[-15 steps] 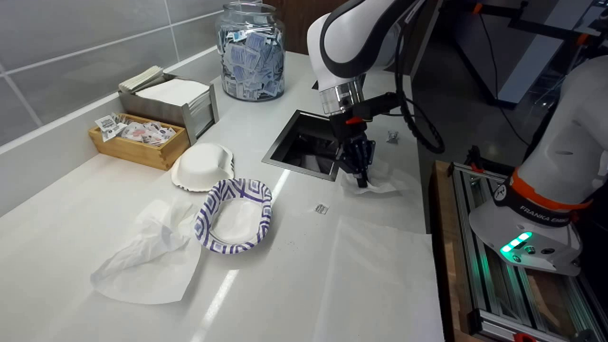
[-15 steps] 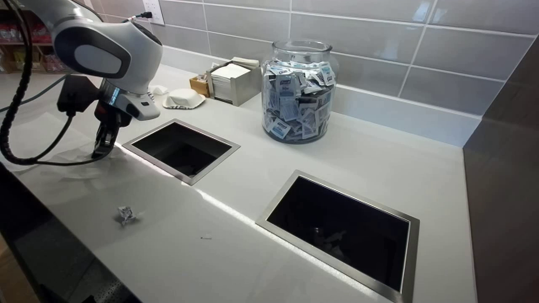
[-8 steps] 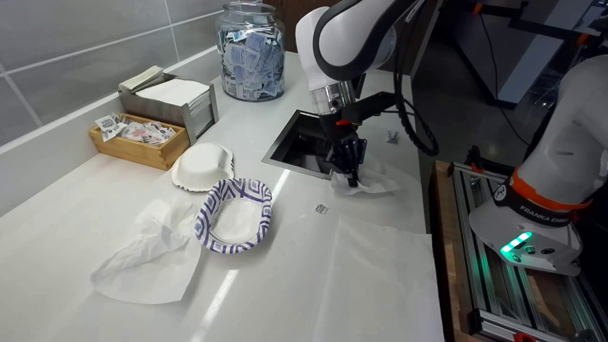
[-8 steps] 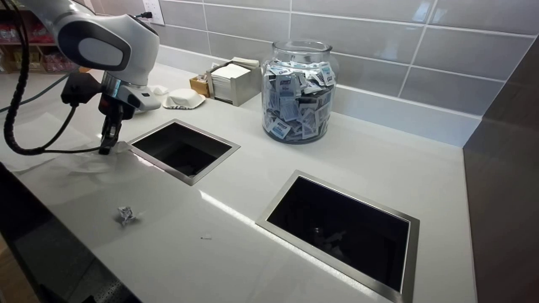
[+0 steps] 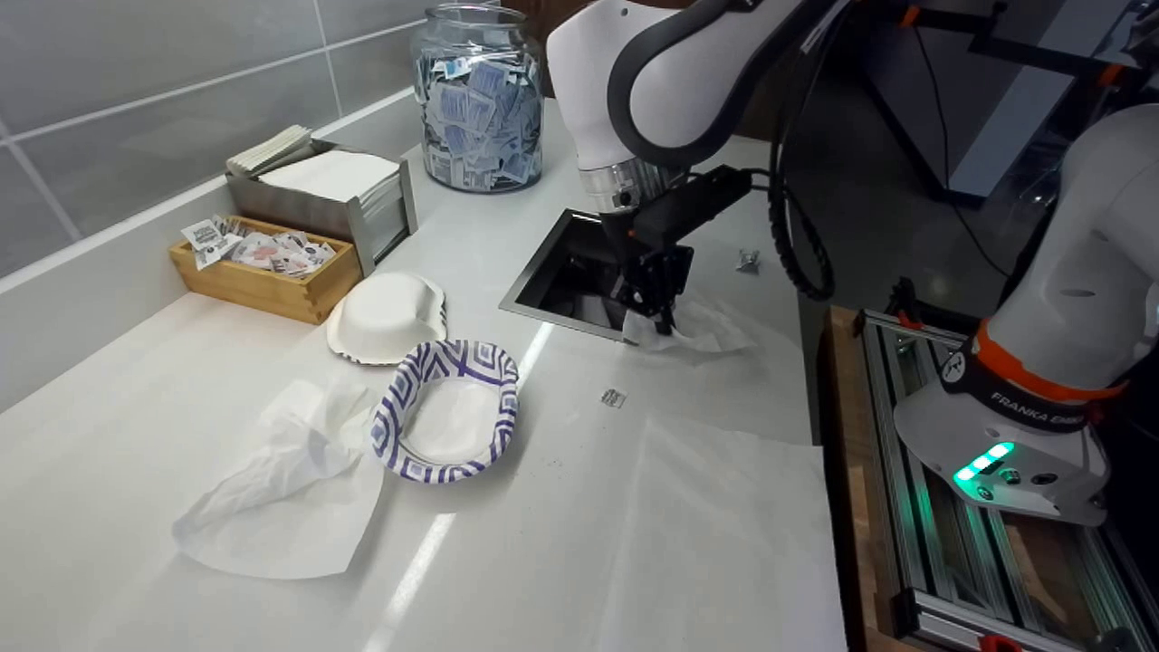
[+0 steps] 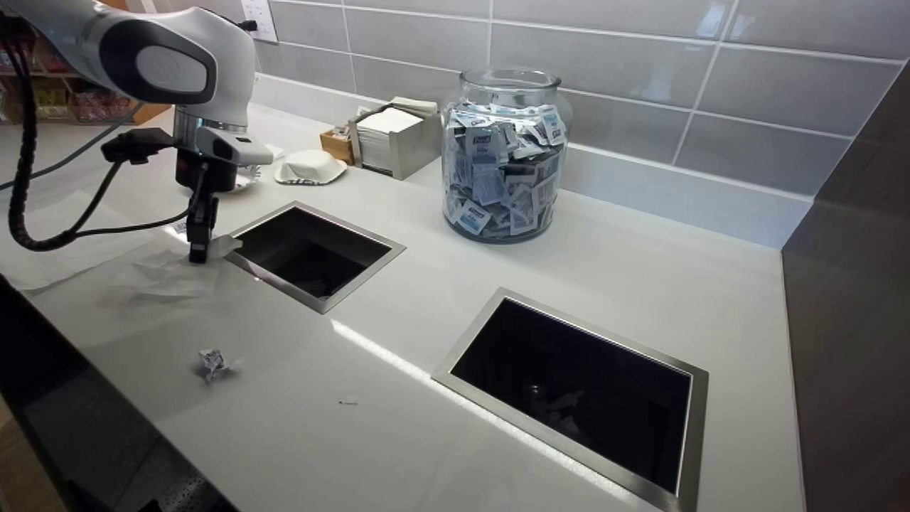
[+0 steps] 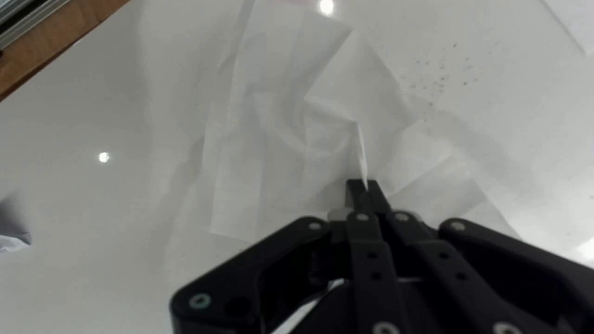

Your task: Use the paper towel to wipe the counter

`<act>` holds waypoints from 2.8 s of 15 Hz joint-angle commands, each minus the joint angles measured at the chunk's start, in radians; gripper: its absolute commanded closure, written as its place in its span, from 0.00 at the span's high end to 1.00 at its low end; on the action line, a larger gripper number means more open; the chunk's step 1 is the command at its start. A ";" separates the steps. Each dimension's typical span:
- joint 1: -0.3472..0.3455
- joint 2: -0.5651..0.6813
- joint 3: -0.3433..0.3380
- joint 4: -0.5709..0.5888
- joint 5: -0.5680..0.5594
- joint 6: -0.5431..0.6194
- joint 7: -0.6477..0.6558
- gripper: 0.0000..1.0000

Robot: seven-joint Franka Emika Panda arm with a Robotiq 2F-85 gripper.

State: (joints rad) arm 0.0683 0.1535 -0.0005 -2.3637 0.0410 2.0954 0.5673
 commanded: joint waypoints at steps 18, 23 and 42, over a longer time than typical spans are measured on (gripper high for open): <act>-0.019 -0.128 0.010 -0.127 -0.115 0.210 0.089 0.00; -0.012 -0.187 0.042 -0.146 0.152 0.144 -0.050 0.00; -0.023 -0.036 0.006 -0.093 0.236 0.012 -0.155 0.00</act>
State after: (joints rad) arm 0.0486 0.1176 0.0259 -2.4570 0.3804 2.0899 0.3192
